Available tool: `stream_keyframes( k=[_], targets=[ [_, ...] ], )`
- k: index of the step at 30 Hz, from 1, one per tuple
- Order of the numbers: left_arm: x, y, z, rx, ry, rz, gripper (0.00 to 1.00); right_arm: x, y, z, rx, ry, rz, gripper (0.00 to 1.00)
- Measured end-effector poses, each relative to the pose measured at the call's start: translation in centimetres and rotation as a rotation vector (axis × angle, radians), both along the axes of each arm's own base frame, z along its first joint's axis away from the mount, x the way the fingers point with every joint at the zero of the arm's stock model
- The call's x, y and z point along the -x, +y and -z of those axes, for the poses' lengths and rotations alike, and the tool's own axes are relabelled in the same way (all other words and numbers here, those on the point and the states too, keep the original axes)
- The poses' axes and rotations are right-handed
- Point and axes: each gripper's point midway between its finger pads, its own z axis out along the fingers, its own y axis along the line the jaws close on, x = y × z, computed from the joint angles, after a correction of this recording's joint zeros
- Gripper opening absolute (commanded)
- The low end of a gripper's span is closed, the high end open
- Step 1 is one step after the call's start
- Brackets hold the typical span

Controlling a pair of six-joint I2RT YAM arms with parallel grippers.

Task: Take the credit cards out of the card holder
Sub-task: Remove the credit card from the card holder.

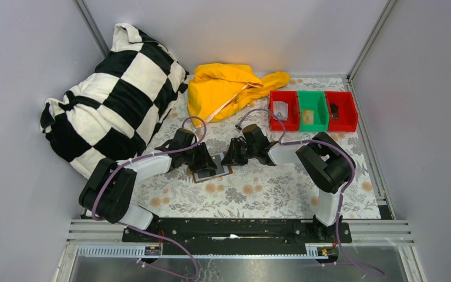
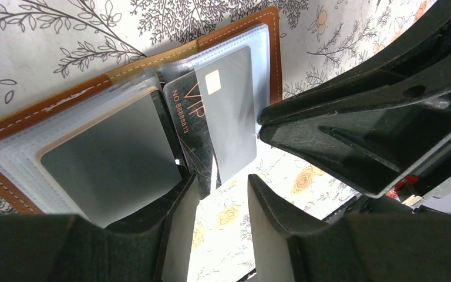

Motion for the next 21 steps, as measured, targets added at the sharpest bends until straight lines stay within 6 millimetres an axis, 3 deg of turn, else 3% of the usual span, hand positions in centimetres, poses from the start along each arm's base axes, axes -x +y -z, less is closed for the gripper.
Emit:
stream_keyframes(
  k=[4, 17, 21],
  targets=[
    [-0.2, 0.0, -0.1, 0.002, -0.007, -0.001, 0.49, -0.1, -0.1, 0.0, -0.024, 0.004, 0.001, 0.25],
    [-1.2, 0.8, -0.4, -0.05, -0.058, -0.035, 0.51, 0.0, -0.4, 0.1, -0.046, 0.002, -0.001, 0.25],
    [-2.4, 1.3, -1.0, -0.096, -0.083, -0.047, 0.53, 0.0, -0.4, 0.1, -0.053, 0.0, 0.0, 0.25]
  ],
)
